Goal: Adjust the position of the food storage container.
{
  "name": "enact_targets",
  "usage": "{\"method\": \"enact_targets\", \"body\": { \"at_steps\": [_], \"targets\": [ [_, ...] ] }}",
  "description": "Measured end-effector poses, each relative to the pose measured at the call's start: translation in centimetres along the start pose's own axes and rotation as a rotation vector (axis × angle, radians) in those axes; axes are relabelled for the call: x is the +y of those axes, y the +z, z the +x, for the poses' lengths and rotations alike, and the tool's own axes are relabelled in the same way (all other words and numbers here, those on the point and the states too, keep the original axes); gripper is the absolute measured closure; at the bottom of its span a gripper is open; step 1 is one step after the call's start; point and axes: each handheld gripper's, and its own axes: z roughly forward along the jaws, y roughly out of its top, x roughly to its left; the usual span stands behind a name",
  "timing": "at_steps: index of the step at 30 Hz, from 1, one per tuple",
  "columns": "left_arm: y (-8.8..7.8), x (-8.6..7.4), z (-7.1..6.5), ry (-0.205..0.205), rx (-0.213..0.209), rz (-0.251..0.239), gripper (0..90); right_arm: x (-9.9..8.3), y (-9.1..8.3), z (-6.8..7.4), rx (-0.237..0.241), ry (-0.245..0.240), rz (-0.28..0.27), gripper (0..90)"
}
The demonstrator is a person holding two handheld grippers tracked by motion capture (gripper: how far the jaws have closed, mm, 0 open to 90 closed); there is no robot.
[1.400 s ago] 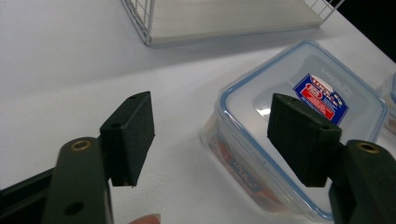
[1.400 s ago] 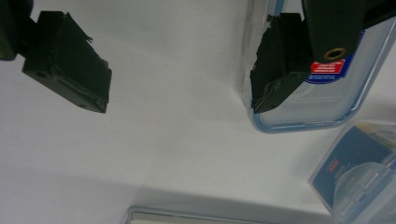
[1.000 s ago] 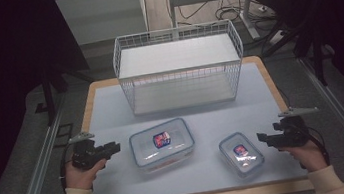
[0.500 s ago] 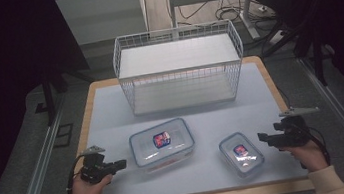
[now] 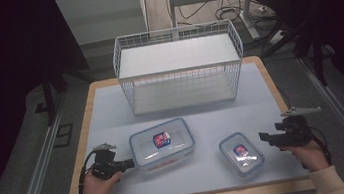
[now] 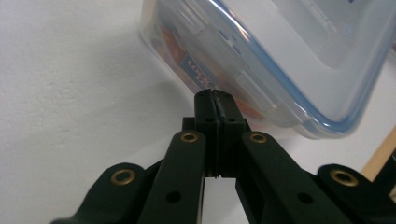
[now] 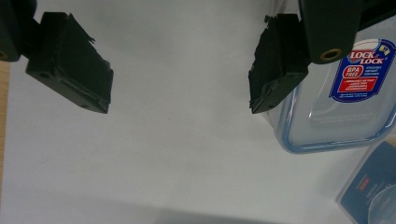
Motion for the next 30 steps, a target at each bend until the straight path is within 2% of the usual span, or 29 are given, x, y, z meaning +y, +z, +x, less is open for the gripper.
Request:
{"method": "enact_targets", "body": {
  "at_steps": [10, 14, 16, 24, 27, 30],
  "targets": [
    [1.5, 1.4, -0.5, 0.009, 0.025, 0.011, 89.9, -0.1, 0.2, 0.0, -0.003, 0.004, 0.005, 21.6],
    [1.9, 2.0, -0.6, 0.012, 0.018, 0.013, 89.9, -0.1, 0.3, -0.1, -0.002, 0.005, 0.008, 21.7],
    [2.4, 2.4, -0.6, 0.004, -0.005, 0.014, 89.9, -0.2, 0.2, -0.1, -0.001, 0.009, 0.008, 21.7],
    [3.5, 3.8, -0.9, 0.018, -0.007, 0.017, 90.0, -0.2, 0.3, -0.2, -0.001, 0.007, 0.012, 21.7],
    [4.2, 4.5, -1.2, 0.016, -0.024, 0.016, 90.0, -0.2, 0.3, -0.2, -0.002, 0.010, 0.013, 21.7],
    [4.5, 4.8, -1.4, 0.020, -0.017, 0.016, 90.0, -0.2, 0.3, -0.2, 0.000, 0.009, 0.014, 21.7]
  ]
}}
